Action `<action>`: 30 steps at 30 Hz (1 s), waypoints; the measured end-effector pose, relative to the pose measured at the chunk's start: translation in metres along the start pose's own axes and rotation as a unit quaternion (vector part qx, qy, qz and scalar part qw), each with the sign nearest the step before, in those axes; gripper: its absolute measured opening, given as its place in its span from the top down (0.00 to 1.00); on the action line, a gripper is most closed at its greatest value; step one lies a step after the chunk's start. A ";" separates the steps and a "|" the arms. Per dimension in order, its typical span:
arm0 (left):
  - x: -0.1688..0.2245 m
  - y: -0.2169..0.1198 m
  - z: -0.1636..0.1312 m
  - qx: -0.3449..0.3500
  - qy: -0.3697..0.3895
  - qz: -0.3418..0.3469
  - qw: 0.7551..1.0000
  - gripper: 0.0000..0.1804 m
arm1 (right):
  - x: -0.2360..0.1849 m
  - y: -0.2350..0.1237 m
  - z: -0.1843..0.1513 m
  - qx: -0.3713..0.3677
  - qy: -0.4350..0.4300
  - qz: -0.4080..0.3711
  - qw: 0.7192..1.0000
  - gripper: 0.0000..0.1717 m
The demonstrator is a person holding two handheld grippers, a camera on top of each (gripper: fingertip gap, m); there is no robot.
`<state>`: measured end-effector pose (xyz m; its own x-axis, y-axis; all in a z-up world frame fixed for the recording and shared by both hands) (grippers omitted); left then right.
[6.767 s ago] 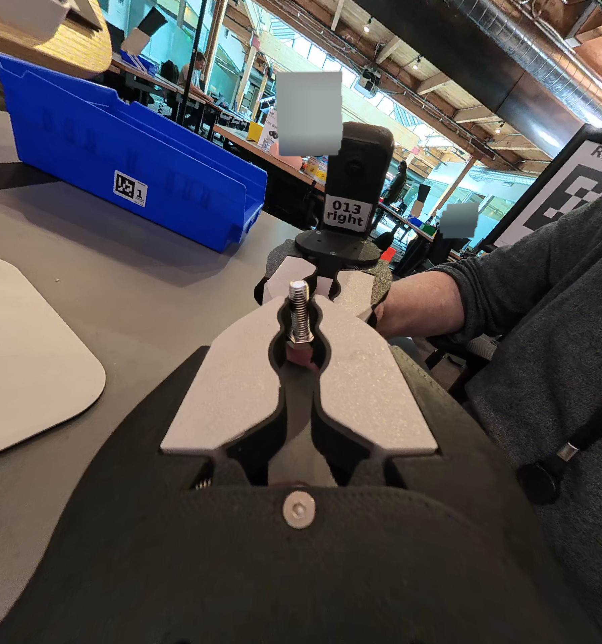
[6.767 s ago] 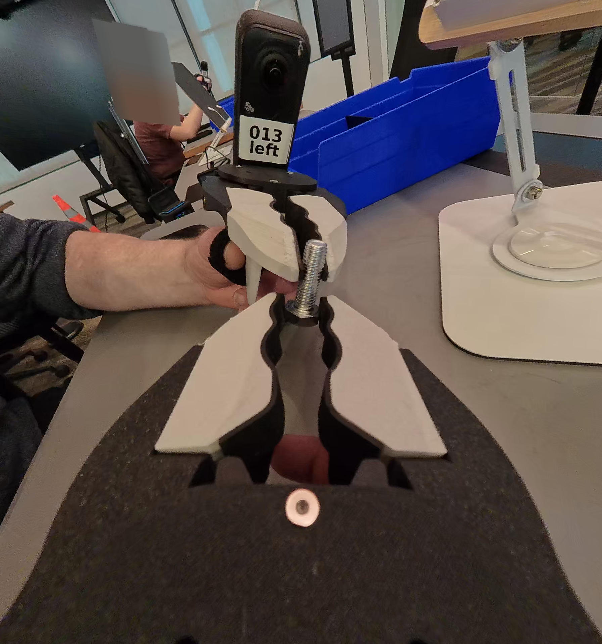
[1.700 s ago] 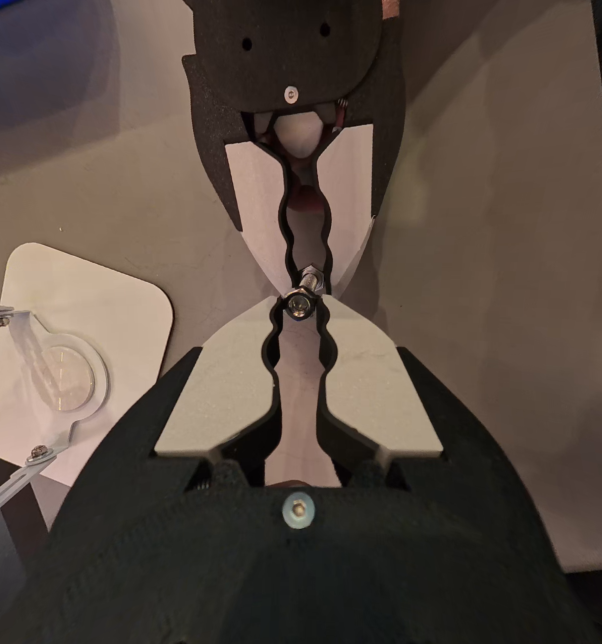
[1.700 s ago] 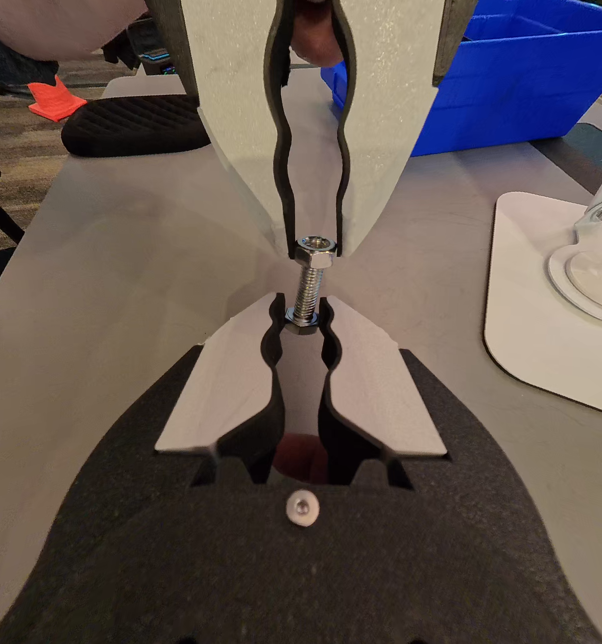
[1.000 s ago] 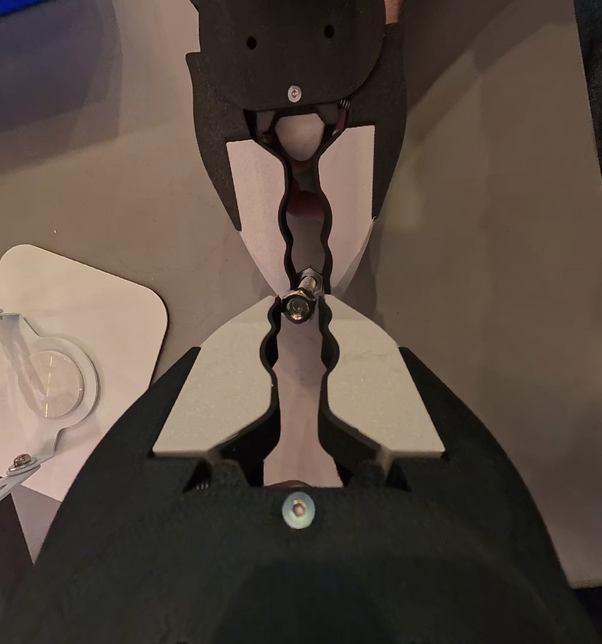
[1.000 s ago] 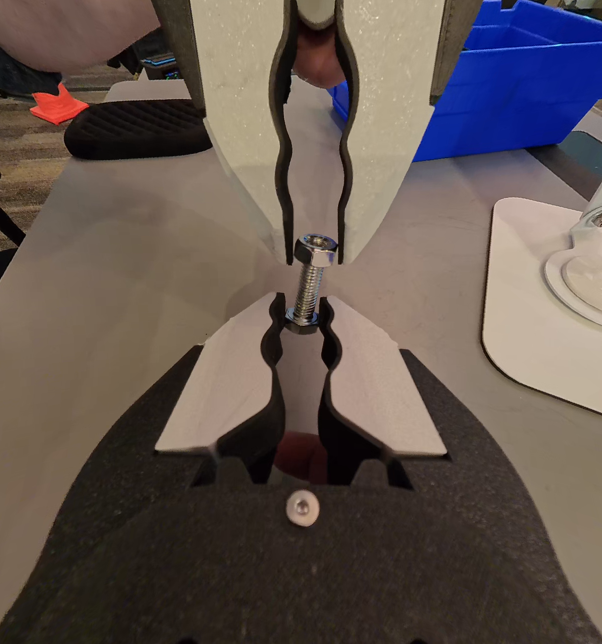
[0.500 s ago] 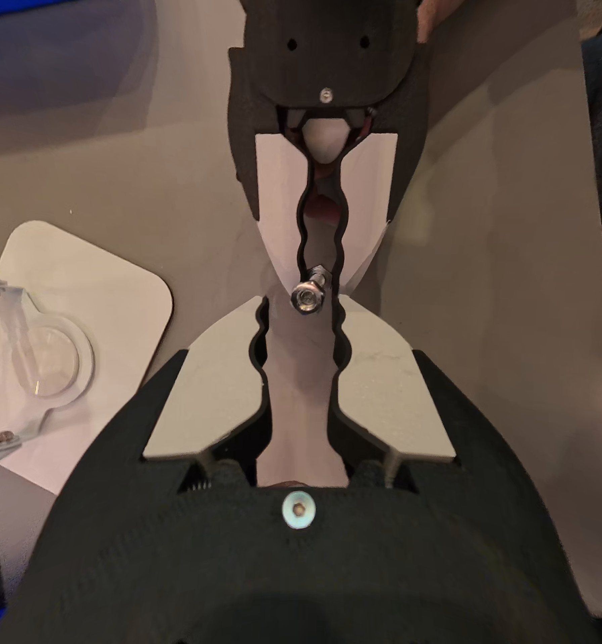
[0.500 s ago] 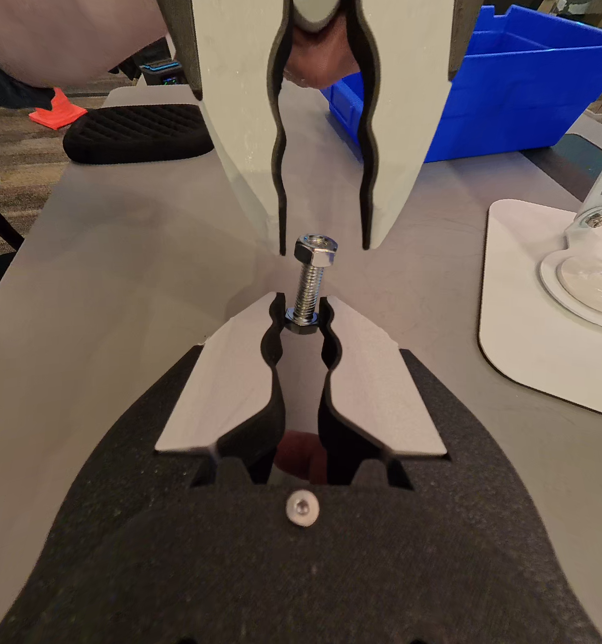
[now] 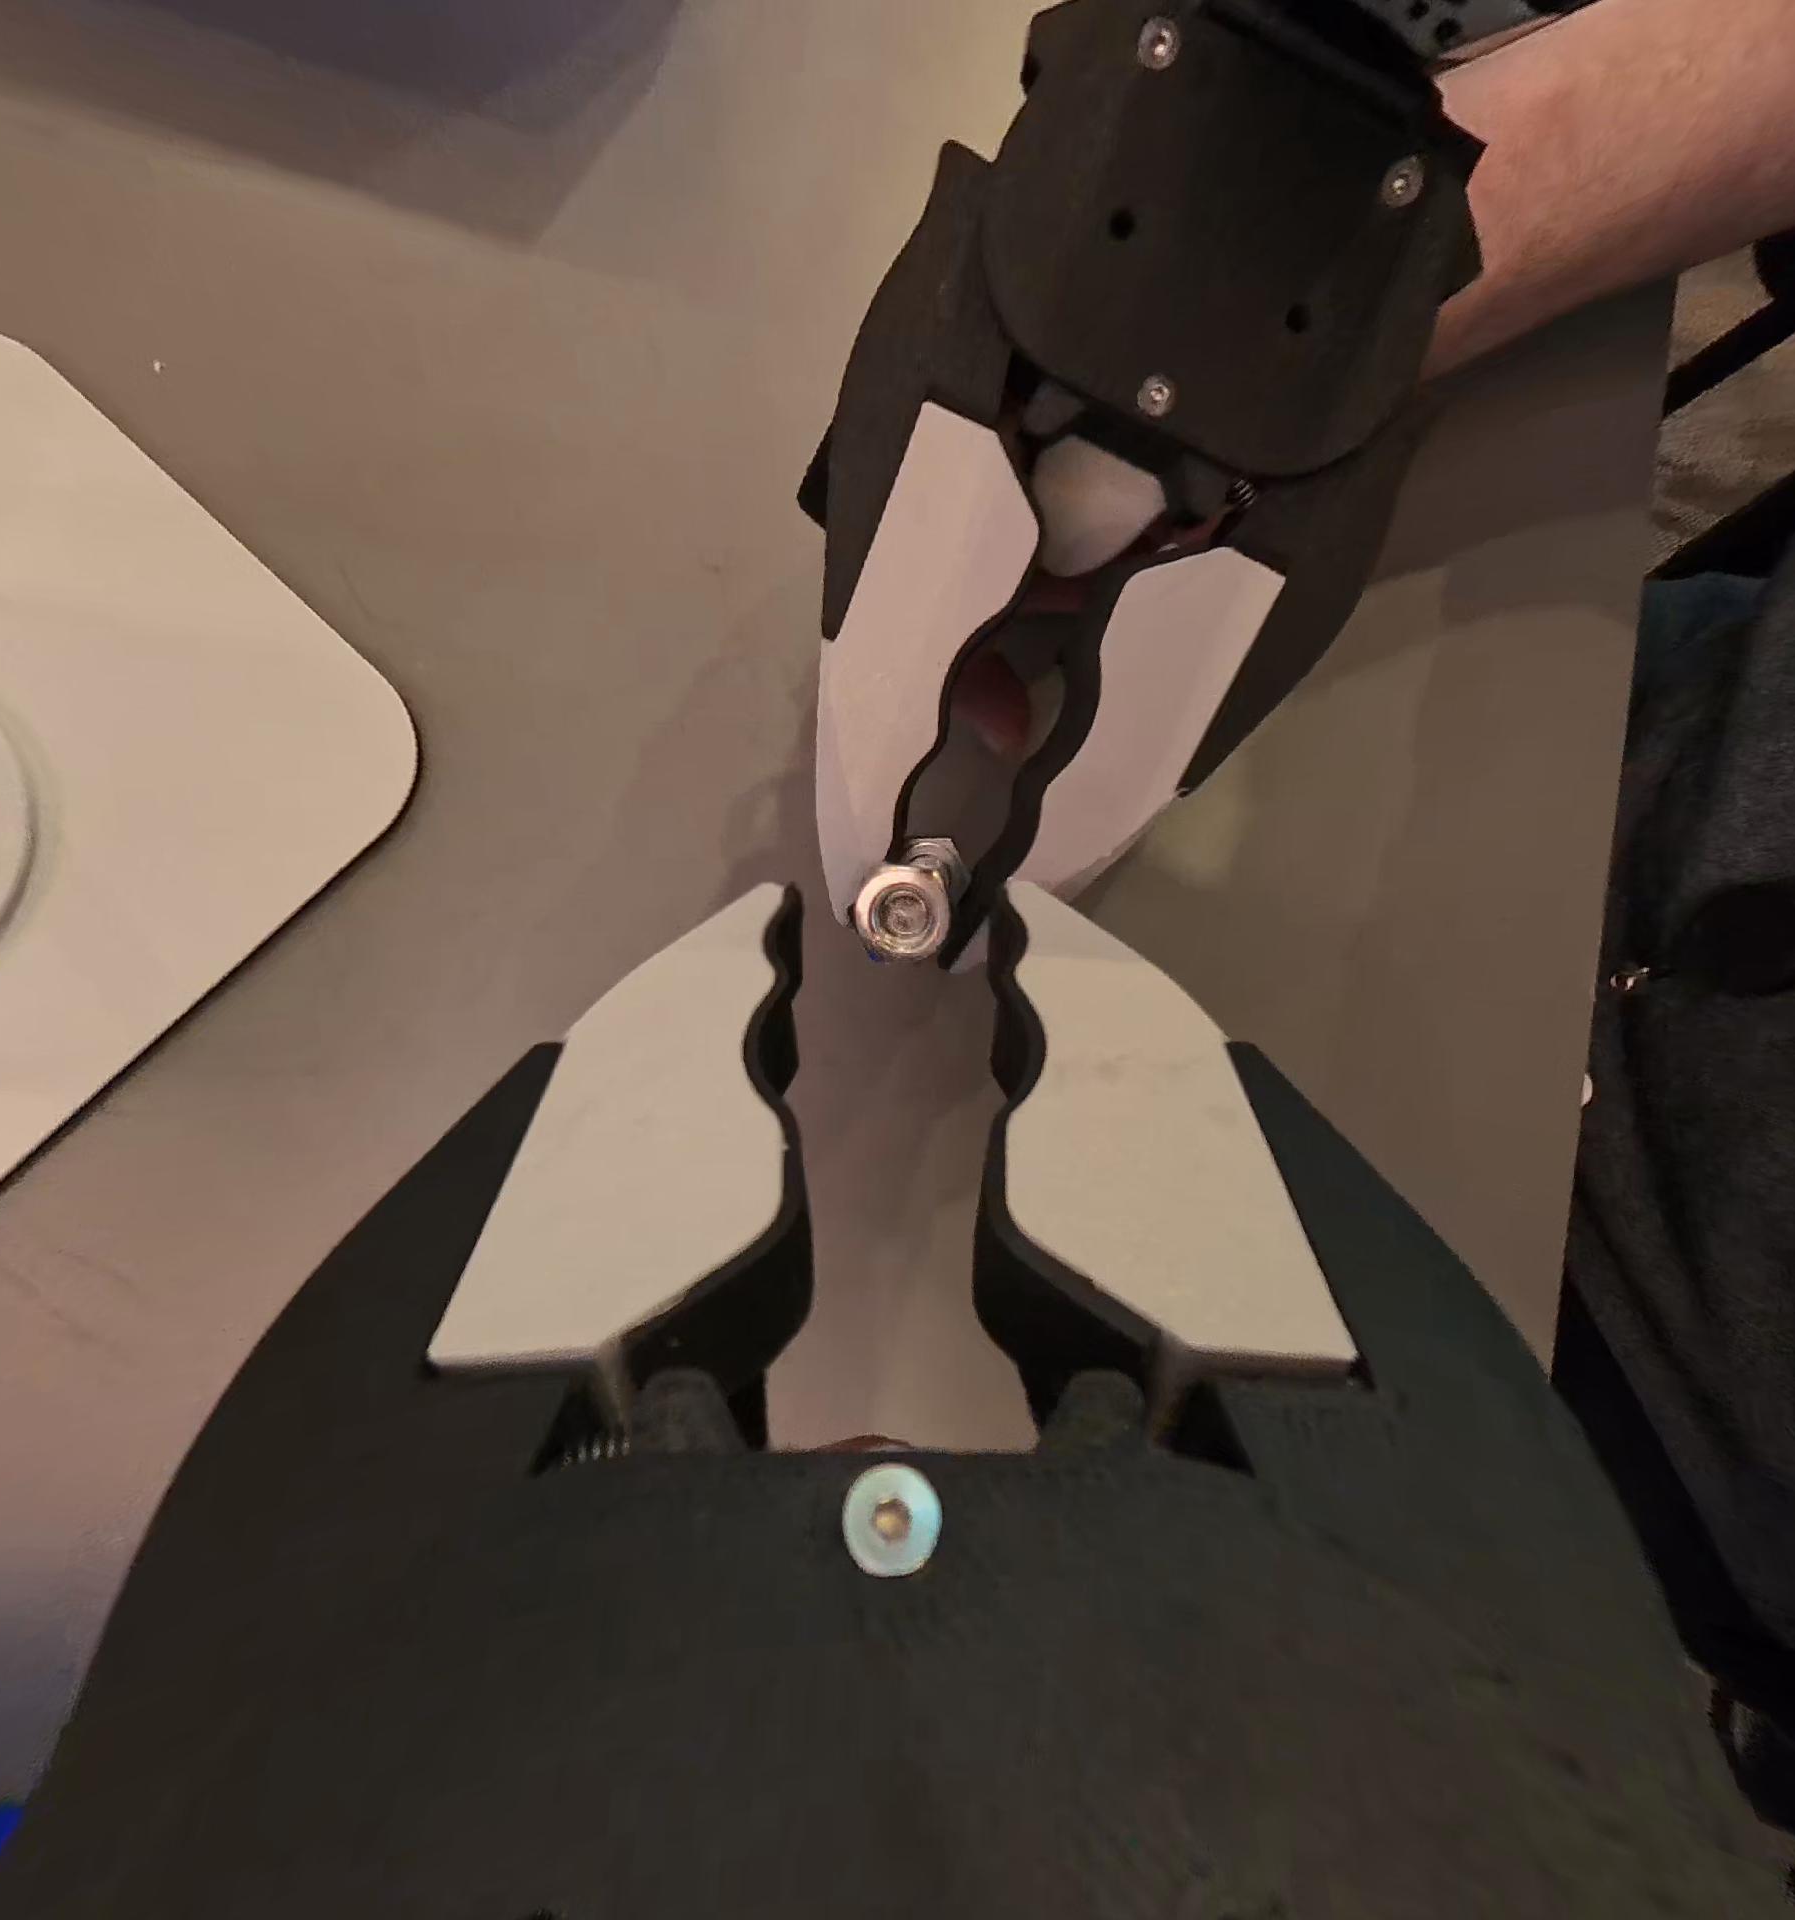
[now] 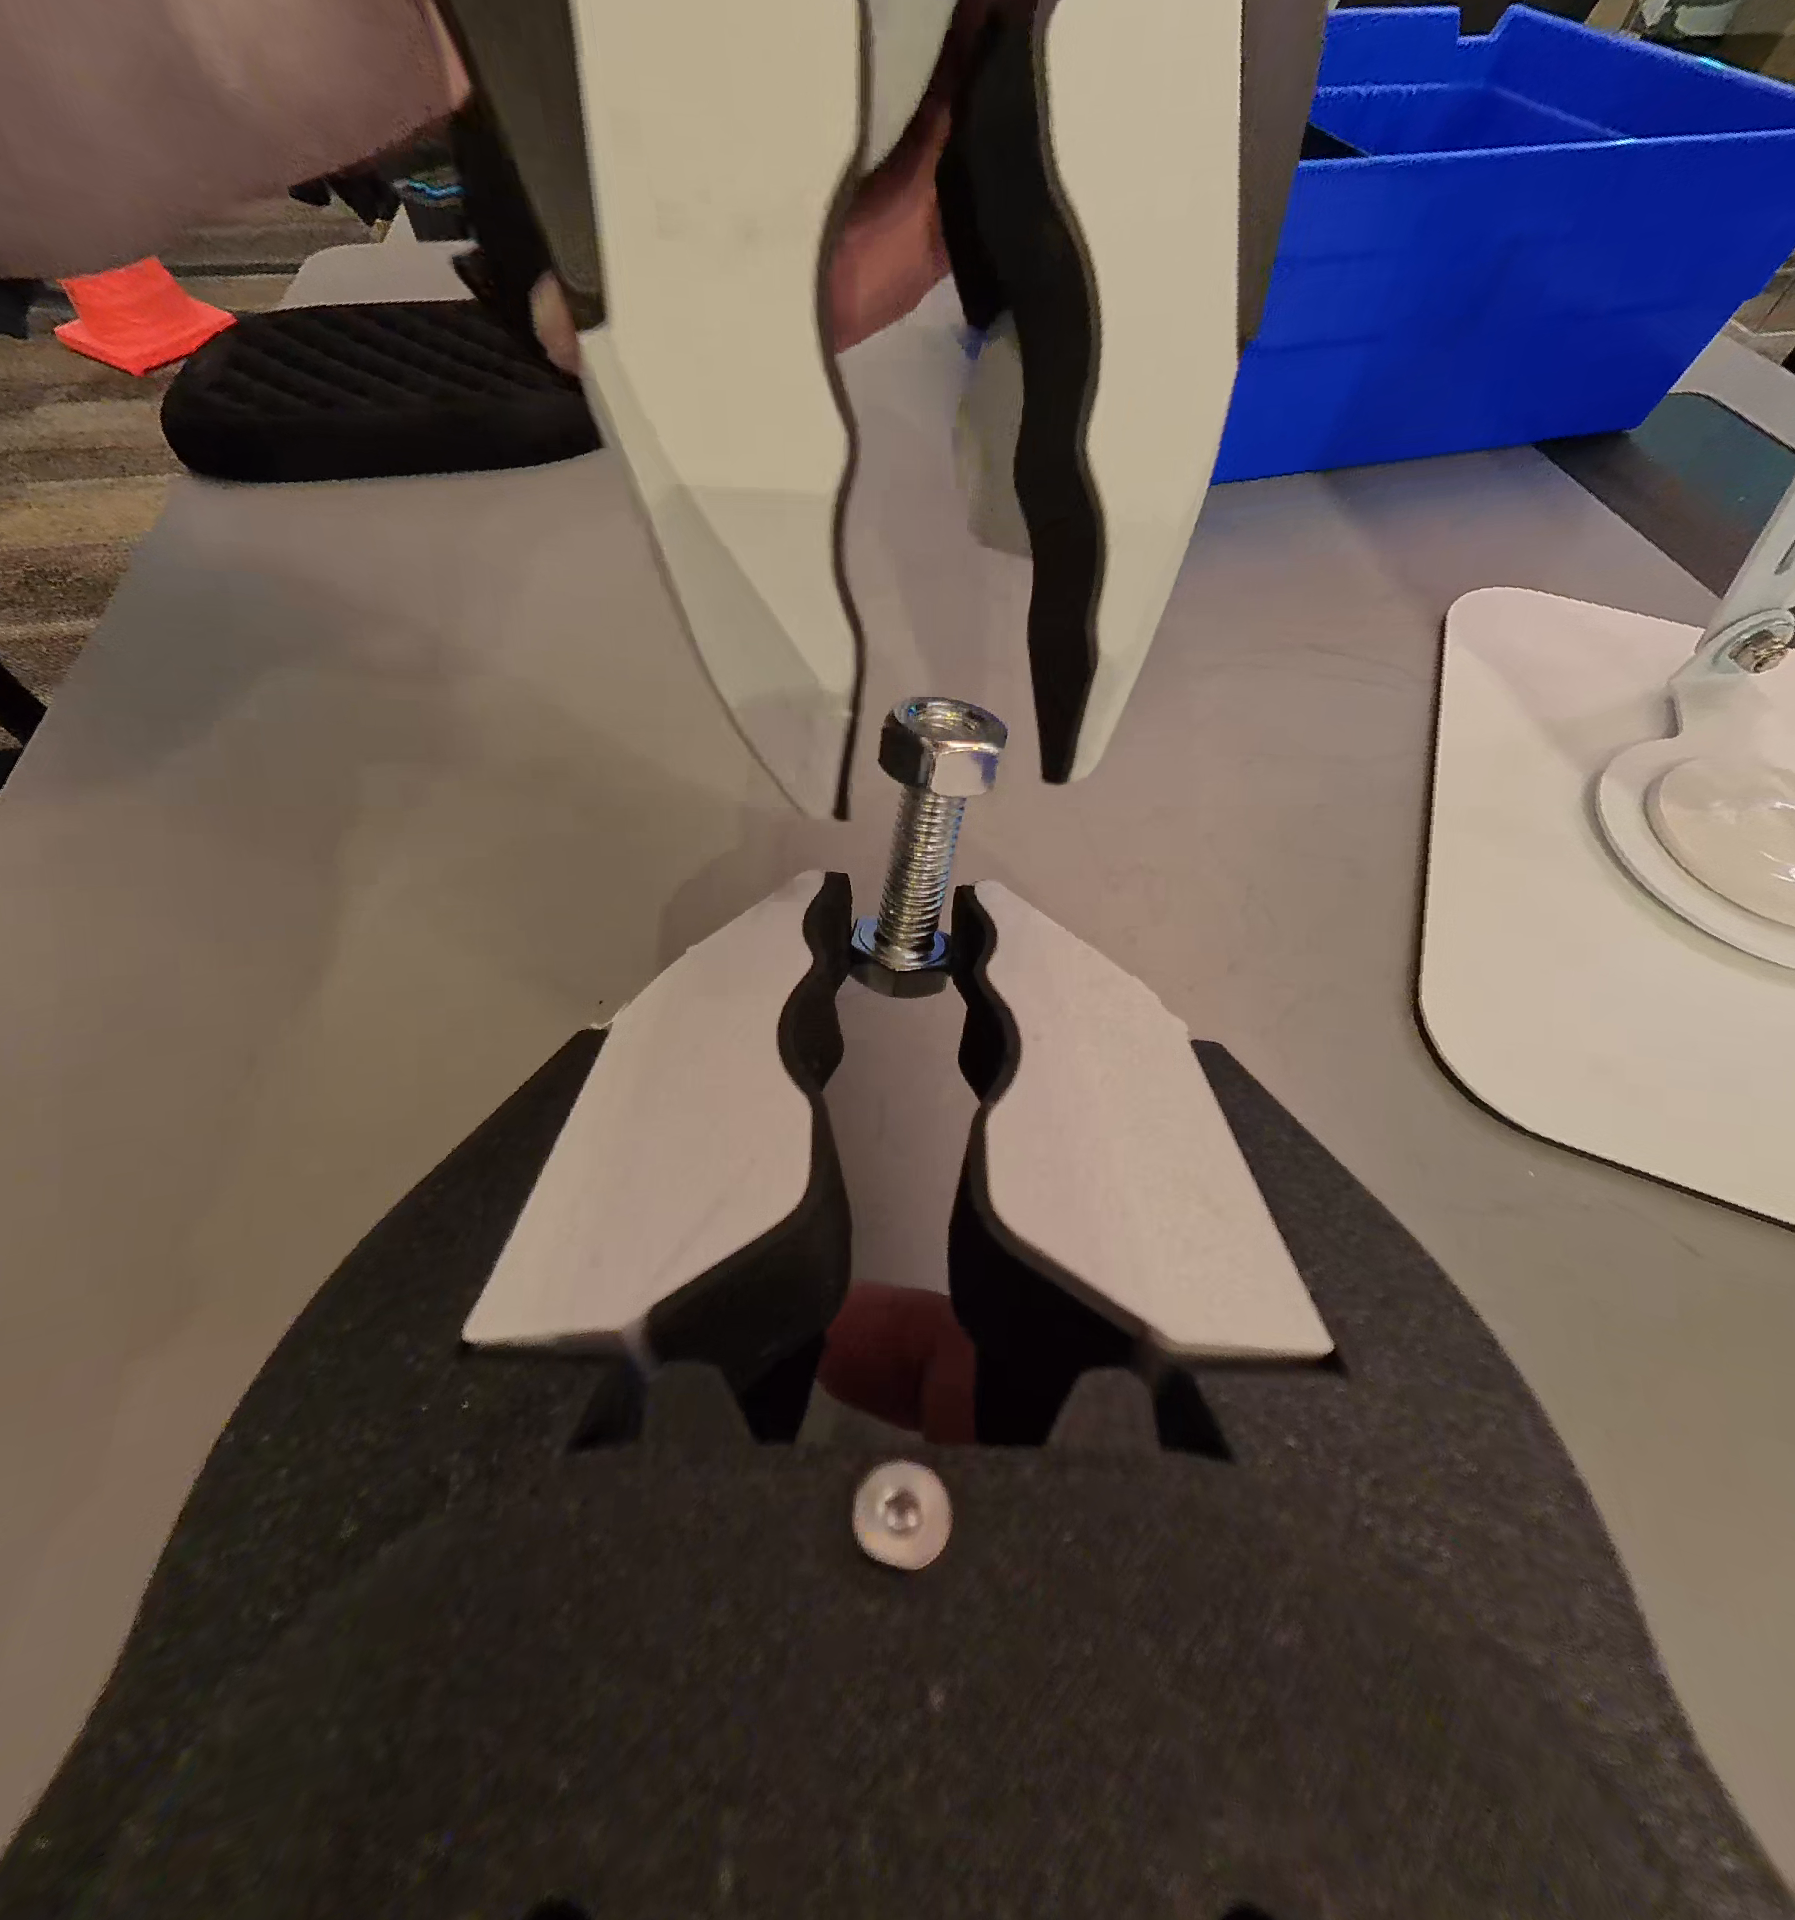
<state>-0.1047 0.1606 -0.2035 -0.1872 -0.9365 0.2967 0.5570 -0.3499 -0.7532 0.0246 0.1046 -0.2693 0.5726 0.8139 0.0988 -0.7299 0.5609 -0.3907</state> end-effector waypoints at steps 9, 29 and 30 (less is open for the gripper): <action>-0.002 0.003 0.001 -0.022 0.033 -0.023 0.999 0.89 | 0.000 0.000 0.000 0.000 0.000 0.004 1.000 0.89; -0.005 0.002 0.012 -0.088 0.207 -0.075 0.972 0.89 | -0.001 -0.003 0.000 0.013 0.000 0.031 0.999 0.89; -0.005 0.002 0.011 -0.087 0.204 -0.075 0.972 0.89 | -0.001 -0.004 0.000 0.014 0.000 0.031 0.999 0.89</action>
<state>-0.0936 0.1646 -0.2002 -0.5813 -0.7937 0.1790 0.3606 -0.4486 -0.8178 0.0270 0.1022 -0.2679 0.5260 0.8472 0.0746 -0.7741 0.5133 -0.3705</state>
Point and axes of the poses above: each gripper's, where its closed fingertips meet, y out along the fingers, z out of its top, x = y × z across the jaws, the point moved 10 cm from there along -y, back along the fingers, and after that the axes turned 11 degrees about -z, right-handed, at the moved point
